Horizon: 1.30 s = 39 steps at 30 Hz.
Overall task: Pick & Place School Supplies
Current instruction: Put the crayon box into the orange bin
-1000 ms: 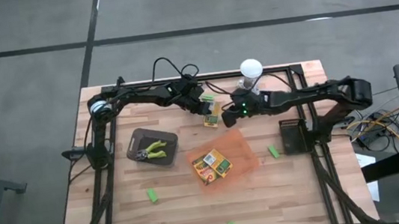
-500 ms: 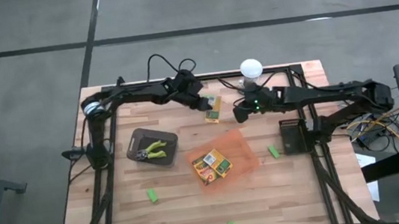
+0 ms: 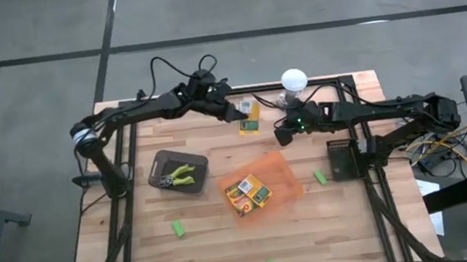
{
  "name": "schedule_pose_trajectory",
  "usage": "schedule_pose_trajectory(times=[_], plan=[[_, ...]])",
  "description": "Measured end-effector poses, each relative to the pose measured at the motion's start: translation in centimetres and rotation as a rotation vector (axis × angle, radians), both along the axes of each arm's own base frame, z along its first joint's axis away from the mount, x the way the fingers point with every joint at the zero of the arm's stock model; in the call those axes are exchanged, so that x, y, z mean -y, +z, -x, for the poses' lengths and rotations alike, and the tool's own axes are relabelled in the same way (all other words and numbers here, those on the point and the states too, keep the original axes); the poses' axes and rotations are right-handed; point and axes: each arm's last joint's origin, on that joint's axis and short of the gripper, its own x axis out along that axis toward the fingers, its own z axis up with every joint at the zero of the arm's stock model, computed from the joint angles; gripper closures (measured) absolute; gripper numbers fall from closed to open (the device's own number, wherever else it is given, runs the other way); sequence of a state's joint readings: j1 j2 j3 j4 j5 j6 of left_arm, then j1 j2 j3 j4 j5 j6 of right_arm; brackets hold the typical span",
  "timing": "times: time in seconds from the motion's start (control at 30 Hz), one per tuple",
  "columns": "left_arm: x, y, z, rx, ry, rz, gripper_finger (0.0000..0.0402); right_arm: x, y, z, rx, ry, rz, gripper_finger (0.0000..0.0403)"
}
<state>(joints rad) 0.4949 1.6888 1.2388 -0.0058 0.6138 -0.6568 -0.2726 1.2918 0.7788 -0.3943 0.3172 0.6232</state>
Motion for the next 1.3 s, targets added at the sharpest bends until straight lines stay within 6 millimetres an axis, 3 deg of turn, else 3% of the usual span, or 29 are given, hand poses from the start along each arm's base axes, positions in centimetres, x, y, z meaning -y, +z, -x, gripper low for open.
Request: schedule_pose_trajectory(times=[0.17, 0.33, 0.57, 0.73, 0.87, 1.13, 1.3], plan=[[3.2, 2.4, 0.9, 0.014, -0.121, -0.016, 0.0346, -0.1, 0.0, 0.3, -0.042, 0.025, 0.008, 0.0376], [6.6, 3.2, 0.5, 0.015, -0.206, -0.091, 0.0346, -0.2, -0.3, 0.6, -0.087, 0.037, 0.004, 0.0376], [11.5, 1.4, -1.1, -0.056, -0.322, -0.244, 0.0346, -0.2, -0.3, 0.7, -0.126, 0.086, 0.029, 0.0376], [14.0, -0.4, -2.1, -0.102, -0.400, -0.317, 0.0346, -0.2, -0.5, 1.0, -0.165, 0.092, 0.034, 0.0376], [14.7, -2.1, -2.8, -0.172, -0.398, -0.295, 0.0346, -0.2, -0.6, 1.4, -0.219, 0.062, 0.065, 0.0376], [14.7, -6.5, -4.0, -0.358, -0.362, -0.094, 0.0346, -0.3, -0.9, 1.9, -0.282, 0.060, 0.055, 0.0376], [14.7, -7.9, -4.4, -0.406, -0.365, -0.054, 0.0346, -0.3, -0.9, 2.0, -0.289, 0.060, 0.053, 0.0376]])
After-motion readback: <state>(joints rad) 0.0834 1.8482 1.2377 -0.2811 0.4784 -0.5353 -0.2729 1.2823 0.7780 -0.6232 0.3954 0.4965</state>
